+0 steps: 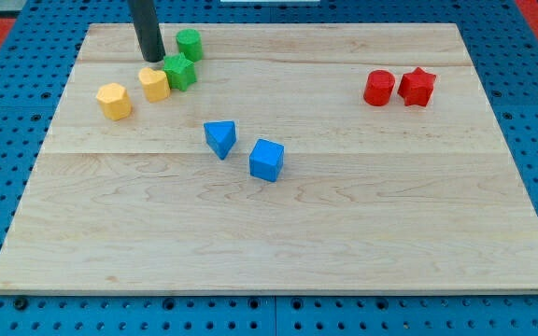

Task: Push green star diagonally above blue cube

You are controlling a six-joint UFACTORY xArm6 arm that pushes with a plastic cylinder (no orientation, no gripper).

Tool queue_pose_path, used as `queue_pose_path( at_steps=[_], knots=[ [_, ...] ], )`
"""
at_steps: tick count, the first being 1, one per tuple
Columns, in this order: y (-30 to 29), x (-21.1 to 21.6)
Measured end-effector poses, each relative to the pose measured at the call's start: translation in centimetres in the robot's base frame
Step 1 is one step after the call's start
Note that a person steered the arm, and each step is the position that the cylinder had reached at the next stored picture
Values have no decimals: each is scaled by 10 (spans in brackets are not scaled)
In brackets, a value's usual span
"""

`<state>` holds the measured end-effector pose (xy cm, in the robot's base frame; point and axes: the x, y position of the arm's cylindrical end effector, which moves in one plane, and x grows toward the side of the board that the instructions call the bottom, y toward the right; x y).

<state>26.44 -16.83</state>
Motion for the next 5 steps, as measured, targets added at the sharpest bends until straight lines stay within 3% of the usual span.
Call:
queue_pose_path(
  at_steps=[2, 3, 4, 5],
  knots=[
    [-57, 0],
    [-57, 22],
    [-12, 41],
    [0, 30]
  ],
)
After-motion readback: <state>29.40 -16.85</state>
